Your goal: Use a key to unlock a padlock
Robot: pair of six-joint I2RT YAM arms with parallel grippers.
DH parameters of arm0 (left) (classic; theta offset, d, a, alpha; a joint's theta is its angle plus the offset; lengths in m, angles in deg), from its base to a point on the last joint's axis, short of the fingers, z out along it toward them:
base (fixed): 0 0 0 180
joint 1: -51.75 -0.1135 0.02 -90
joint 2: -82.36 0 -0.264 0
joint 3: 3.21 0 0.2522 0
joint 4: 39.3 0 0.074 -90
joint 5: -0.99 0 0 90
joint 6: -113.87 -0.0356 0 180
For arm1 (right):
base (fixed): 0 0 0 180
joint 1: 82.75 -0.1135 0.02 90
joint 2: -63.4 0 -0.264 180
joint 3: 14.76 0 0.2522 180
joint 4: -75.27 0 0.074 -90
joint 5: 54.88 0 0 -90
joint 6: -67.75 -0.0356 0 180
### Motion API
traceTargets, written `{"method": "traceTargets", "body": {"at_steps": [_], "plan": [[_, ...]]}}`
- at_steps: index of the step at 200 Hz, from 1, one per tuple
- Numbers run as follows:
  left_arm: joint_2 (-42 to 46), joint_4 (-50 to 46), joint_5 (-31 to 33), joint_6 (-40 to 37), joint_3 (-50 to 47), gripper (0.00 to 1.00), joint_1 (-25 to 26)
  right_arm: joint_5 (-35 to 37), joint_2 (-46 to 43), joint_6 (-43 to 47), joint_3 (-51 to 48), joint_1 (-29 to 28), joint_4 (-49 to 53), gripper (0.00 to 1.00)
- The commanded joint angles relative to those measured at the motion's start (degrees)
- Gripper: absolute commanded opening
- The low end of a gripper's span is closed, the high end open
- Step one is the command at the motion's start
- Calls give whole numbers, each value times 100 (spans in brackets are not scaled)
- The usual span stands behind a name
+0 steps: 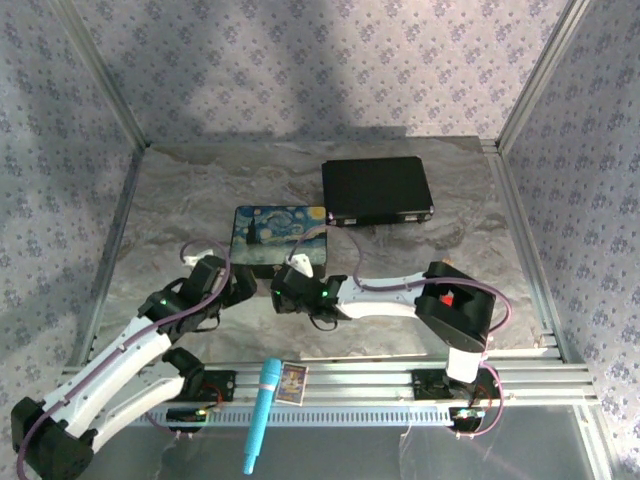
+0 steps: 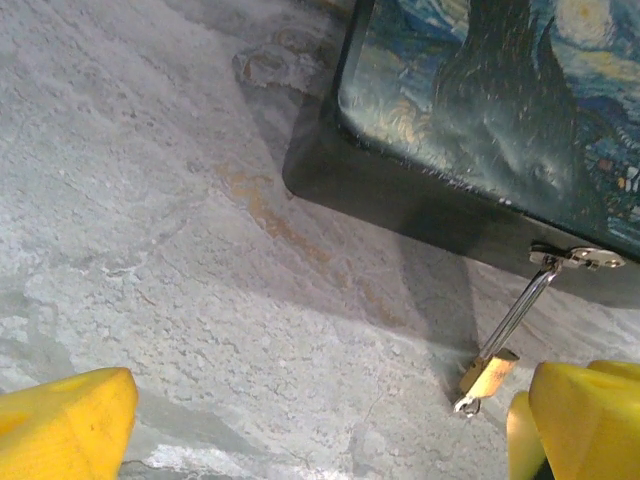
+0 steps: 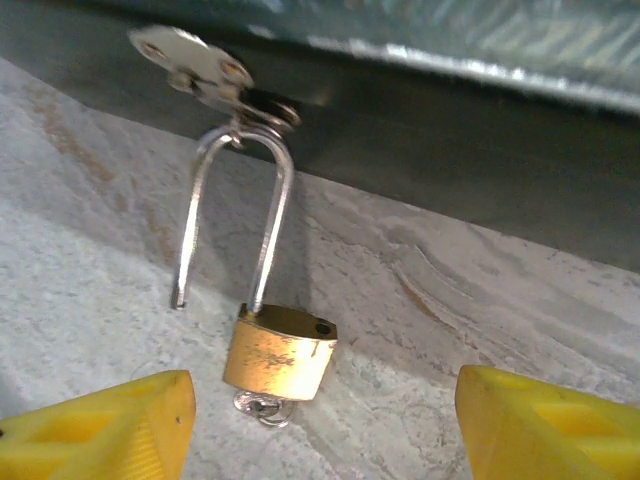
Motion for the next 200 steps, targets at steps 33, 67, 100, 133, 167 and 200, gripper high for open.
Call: {"method": "traceTargets", "body": {"at_steps": [33, 67, 100, 133, 167, 200], "plan": [[80, 33, -125, -29, -124, 100, -44, 119, 350, -98, 292, -85, 39, 62], [80, 42, -125, -12, -162, 100, -43, 91, 509, -130, 385, -94, 23, 62], [101, 67, -134, 35, -206, 100, -52, 94, 679, -161, 494, -72, 69, 59], [99, 83, -110, 51, -239, 100, -51, 49, 809, -166, 561, -67, -6, 56], [94, 83, -124, 51, -252, 100, -50, 204, 814, -214, 583, -59, 171, 55], [32, 82, -108, 52, -233, 100, -53, 161, 883, -209, 638, -57, 156, 50]]}}
